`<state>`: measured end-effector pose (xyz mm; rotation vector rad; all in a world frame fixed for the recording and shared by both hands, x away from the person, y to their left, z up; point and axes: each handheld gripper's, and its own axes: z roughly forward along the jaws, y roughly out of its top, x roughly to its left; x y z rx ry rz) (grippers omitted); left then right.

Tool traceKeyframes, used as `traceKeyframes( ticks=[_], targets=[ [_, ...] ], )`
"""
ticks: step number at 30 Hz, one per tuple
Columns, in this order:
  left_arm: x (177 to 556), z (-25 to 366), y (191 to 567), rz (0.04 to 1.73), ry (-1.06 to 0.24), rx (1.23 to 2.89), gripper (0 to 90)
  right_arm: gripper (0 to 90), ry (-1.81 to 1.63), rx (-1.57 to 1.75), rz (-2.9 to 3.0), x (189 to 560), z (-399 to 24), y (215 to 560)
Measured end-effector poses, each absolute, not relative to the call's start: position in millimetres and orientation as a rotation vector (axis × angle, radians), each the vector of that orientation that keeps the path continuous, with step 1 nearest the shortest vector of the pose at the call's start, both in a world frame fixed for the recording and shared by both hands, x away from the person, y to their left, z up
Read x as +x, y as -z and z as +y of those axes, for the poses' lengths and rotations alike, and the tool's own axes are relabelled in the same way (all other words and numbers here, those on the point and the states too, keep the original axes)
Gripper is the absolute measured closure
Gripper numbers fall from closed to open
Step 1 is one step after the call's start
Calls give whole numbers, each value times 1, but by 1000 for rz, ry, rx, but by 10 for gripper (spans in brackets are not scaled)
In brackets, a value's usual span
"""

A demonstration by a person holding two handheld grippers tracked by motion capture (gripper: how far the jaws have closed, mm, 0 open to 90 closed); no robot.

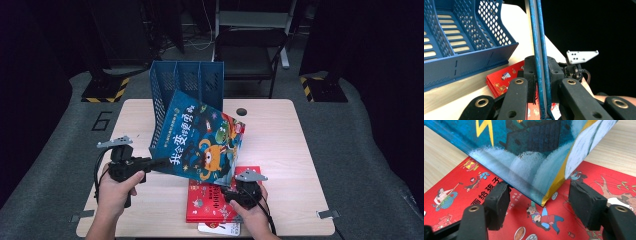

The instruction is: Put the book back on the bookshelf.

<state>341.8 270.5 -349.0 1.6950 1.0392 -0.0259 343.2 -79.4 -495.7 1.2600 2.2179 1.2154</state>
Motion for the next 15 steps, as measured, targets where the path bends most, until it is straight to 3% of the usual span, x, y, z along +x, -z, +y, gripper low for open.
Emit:
traceKeyframes(
  ticks=[15],
  targets=[
    [341, 268, 347, 1018, 46, 1704, 819, 309, -1226, 1259, 2232, 345, -80, 495]
  ],
)
